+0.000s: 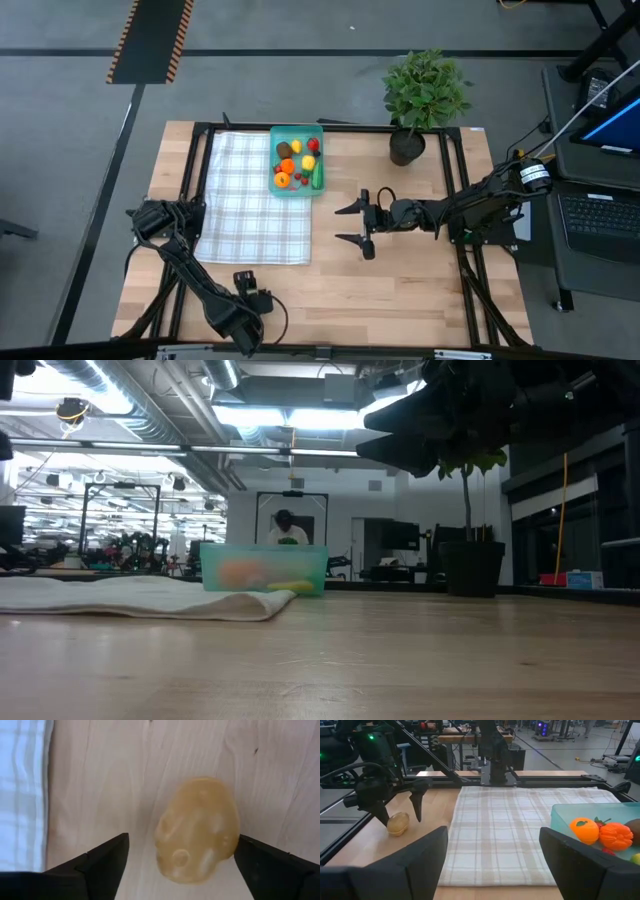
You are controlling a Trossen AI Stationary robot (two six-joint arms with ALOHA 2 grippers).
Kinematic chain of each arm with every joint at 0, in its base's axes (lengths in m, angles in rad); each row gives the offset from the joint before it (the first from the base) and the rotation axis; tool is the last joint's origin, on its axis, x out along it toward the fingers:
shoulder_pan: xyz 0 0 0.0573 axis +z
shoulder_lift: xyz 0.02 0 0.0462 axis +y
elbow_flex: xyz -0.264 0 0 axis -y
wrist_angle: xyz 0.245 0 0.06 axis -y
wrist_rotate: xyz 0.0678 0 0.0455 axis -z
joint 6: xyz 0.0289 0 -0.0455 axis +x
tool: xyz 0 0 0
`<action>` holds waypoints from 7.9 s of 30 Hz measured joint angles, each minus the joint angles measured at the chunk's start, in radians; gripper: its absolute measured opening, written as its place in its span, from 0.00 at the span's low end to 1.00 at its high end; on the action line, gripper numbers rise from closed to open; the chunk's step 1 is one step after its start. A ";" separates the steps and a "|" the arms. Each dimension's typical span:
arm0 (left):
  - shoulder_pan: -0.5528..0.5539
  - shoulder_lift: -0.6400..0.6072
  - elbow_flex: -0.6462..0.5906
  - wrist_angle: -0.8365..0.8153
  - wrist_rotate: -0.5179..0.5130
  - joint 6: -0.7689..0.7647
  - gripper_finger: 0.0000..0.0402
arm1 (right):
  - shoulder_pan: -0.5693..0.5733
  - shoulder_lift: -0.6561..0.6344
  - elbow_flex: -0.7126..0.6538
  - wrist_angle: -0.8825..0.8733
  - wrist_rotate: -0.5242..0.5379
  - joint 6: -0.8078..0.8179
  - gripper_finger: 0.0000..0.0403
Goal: Pick and placing Produce into tupperware
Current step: Put the brown potato into the blue bin
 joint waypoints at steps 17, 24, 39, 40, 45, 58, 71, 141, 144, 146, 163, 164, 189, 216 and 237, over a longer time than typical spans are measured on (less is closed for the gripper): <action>-0.006 0.000 0.000 0.003 -0.044 0.075 0.89 | 0.000 0.000 0.000 -0.015 0.000 0.003 0.78; -0.006 0.000 0.000 0.009 -0.045 0.074 0.89 | 0.000 0.000 0.000 -0.014 0.000 0.003 0.78; -0.003 0.004 0.000 0.090 -0.096 0.073 0.87 | 0.000 0.000 0.000 -0.014 0.000 0.003 0.78; -0.003 0.004 0.000 0.089 -0.089 0.074 0.87 | 0.000 0.000 0.000 -0.014 0.000 0.003 0.78; -0.002 0.003 0.000 0.076 -0.065 0.083 0.84 | 0.000 0.000 0.000 -0.014 0.000 0.003 0.78; 0.000 -0.006 -0.048 0.106 -0.025 0.090 0.82 | 0.000 0.000 0.000 -0.014 0.000 0.006 0.78; 0.002 -0.003 -0.050 0.100 0.041 0.089 0.82 | 0.000 0.000 0.000 -0.014 0.000 0.009 0.78; 0.027 -0.374 -0.051 -0.093 -0.198 0.197 0.46 | 0.077 -0.001 0.000 0.033 0.000 -0.078 0.78; 0.016 -0.444 -0.153 0.028 -0.243 0.201 0.46 | 0.096 -0.001 0.000 0.033 0.000 -0.082 0.78; 0.017 -0.487 -0.229 0.116 -0.263 0.211 0.46 | 0.110 -0.001 0.000 0.033 0.000 -0.096 0.78; 0.046 -0.815 -0.834 1.024 -0.490 0.650 0.46 | 0.145 -0.001 0.000 0.143 -0.129 -0.107 0.78; 0.052 -0.820 -0.861 1.098 -0.490 0.688 0.46 | 0.145 -0.001 0.000 0.146 -0.140 -0.107 0.78; 0.326 -0.823 -1.122 1.710 -0.400 0.991 0.46 | 0.136 0.001 0.000 0.092 0.171 -0.075 0.78; 0.716 -0.822 -1.122 1.710 -0.267 0.946 0.46 | -0.046 0.002 0.000 0.001 0.280 -0.042 0.37; 1.057 -0.817 -0.992 1.532 -0.004 0.967 0.46 | -0.141 0.002 0.000 0.004 0.230 -0.053 0.02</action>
